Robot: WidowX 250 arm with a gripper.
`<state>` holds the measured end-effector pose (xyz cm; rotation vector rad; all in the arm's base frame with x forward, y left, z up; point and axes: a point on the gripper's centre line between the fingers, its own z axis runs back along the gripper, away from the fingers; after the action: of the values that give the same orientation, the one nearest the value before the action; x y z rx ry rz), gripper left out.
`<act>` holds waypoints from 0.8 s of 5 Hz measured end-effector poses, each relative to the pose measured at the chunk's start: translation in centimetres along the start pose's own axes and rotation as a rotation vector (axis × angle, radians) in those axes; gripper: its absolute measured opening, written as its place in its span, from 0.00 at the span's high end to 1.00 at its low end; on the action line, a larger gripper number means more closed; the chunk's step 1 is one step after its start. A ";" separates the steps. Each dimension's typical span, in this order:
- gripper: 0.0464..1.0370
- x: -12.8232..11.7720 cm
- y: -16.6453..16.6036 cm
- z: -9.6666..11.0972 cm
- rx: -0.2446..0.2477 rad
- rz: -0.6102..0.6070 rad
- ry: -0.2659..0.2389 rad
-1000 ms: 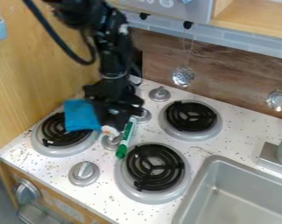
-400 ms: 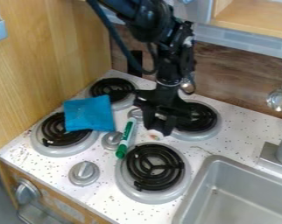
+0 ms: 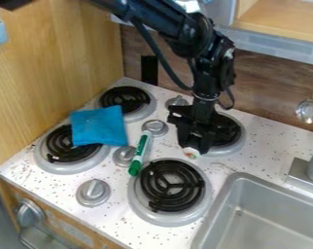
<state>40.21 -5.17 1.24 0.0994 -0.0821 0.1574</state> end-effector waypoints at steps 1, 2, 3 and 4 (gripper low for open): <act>0.50 0.9 -1.6 -0.6 0.000 0.008 -0.012; 0.50 1.2 -2.8 -1.4 0.000 -0.001 -0.015; 0.45 1.9 -3.1 -1.4 -0.011 0.007 -0.037; 0.14 2.1 -3.0 -1.4 -0.006 0.030 -0.050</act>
<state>42.89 -7.69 -0.21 0.0957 -0.1340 0.1850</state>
